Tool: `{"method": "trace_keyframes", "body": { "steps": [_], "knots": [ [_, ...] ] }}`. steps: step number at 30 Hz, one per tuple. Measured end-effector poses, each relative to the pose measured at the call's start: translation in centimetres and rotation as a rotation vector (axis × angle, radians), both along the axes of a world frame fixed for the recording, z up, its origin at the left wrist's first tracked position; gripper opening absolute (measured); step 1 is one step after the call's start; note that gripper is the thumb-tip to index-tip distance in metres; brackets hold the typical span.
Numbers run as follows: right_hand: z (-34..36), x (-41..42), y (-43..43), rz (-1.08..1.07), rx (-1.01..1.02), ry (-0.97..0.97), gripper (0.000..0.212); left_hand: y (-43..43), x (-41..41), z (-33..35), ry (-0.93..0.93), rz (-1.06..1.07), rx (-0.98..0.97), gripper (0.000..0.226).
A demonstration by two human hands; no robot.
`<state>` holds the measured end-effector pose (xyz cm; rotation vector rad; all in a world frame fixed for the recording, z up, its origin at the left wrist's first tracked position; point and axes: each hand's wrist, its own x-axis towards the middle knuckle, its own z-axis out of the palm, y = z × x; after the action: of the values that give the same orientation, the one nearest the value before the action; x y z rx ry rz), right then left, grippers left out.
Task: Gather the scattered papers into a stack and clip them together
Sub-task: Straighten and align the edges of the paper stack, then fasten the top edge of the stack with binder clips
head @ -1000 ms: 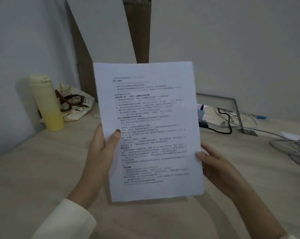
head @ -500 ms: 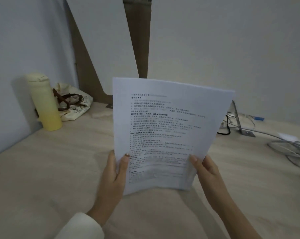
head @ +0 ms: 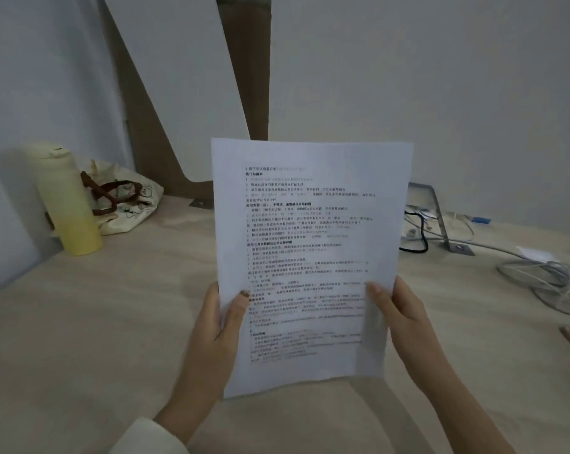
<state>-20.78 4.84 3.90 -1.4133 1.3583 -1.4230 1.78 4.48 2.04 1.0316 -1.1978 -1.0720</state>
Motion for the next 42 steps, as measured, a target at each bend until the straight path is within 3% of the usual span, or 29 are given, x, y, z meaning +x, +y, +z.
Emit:
{"method": "trace_keyframes", "body": {
  "steps": [5, 10, 15, 21, 25, 27, 31, 35, 37, 42],
  "knots": [
    [-1.2, -2.3, 0.8, -0.062, 0.141, 0.084, 0.015, 0.0, -0.9, -0.4, -0.027, -0.148, 0.245, 0.026],
    [-3.5, -3.7, 2.8, 0.016, 0.395, -0.168, 0.023, -1.4, -1.2, -1.3, -0.144, -0.297, 0.474, 0.021],
    [-5.1, -4.9, 3.9, 0.028, 0.53, -0.288, 0.029, -4.7, -2.3, -2.4, -0.242, -0.227, 0.517, 0.034],
    [-5.9, -5.3, 4.1, -0.02, 0.57, -0.236, 0.029, -6.8, -4.2, -3.4, -0.275, -0.212, 0.504, 0.037],
    [-6.1, -5.6, 3.9, -0.043, 0.59, -0.099, 0.02, -7.3, -5.3, -4.3, -0.333, -0.171, 0.487, 0.032],
    [-5.9, -6.2, 3.6, -0.07, 0.586, 0.091, 0.015, -7.4, -5.8, -4.4, -0.358, -0.133, 0.488, 0.032],
    [-6.3, -10.0, 3.6, -0.37, 0.471, 0.278, 0.019, -7.7, -7.0, -4.6, -0.391, -0.095, 0.478, 0.028],
    [-7.2, -16.3, 5.0, -0.774, 0.386, 0.742, 0.025, -7.9, -8.8, -4.8, -0.418, -0.081, 0.458, 0.029],
    [-7.7, -19.3, 5.6, -0.917, 0.428, 0.85, 0.033, -7.8, -9.6, -4.8, -0.422, -0.095, 0.454, 0.029],
    [-9.3, -24.9, 6.3, -1.0, 0.534, 0.993, 0.05, -7.7, -10.3, -5.0, -0.454, -0.099, 0.437, 0.027]
  ]
}}
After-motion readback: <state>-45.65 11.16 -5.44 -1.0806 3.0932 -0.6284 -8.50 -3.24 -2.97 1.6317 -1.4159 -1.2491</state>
